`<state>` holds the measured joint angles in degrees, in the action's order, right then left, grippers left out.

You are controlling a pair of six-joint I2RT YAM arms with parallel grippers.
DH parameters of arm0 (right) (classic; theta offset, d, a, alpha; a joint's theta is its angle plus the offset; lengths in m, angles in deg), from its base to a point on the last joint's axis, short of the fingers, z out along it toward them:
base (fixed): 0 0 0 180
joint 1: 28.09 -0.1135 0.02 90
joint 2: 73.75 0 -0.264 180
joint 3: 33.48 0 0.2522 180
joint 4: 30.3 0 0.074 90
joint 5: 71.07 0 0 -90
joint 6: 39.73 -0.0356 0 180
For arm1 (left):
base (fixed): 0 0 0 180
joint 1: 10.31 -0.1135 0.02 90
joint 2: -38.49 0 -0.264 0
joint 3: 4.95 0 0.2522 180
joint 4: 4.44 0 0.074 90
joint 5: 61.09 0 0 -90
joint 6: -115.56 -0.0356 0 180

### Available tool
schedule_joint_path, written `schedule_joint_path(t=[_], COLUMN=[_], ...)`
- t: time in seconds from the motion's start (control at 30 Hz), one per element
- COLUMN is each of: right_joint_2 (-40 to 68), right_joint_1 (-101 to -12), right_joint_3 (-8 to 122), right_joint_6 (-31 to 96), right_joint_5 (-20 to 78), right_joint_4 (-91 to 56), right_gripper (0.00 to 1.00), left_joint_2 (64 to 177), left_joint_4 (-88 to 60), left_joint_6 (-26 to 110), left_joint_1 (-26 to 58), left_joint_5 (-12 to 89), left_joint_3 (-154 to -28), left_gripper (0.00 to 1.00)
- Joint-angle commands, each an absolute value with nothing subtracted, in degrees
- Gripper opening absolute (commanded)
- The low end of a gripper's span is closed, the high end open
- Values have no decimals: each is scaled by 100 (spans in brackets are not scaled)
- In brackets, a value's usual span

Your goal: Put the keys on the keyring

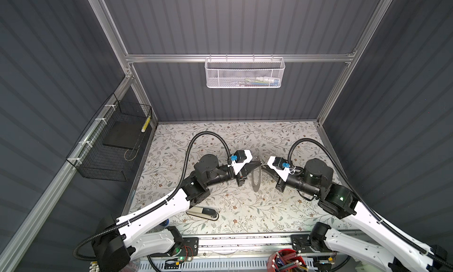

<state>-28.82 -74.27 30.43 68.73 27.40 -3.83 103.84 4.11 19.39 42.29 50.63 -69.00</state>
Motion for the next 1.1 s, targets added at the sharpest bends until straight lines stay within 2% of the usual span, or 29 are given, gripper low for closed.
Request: schedule_joint_path(t=[0.0,0.73,0.9,1.07], right_joint_2=[-2962,-3013,-2668,-2290], right_joint_1=[-7450,-7450,-7450,-7441], right_joint_3=[3231,3327,3532,3688], right_joint_6=[6952,7073,7213,7337], right_joint_5=[2537,2564,2994,2837], right_joint_4=[-232,0,100,232], right_gripper=[0,0,0,0], left_joint_2=[10204,10114,10348,10482], left_joint_4=[582,-310,-697,-941], left_joint_6=[1941,1446,1329,1188], left_joint_1=[4251,4246,4247,4235], left_joint_5=[5183,5043,5039,4549], left_joint_3=[-6868,-7074,-7223,-7294], left_gripper=[0,0,0,0])
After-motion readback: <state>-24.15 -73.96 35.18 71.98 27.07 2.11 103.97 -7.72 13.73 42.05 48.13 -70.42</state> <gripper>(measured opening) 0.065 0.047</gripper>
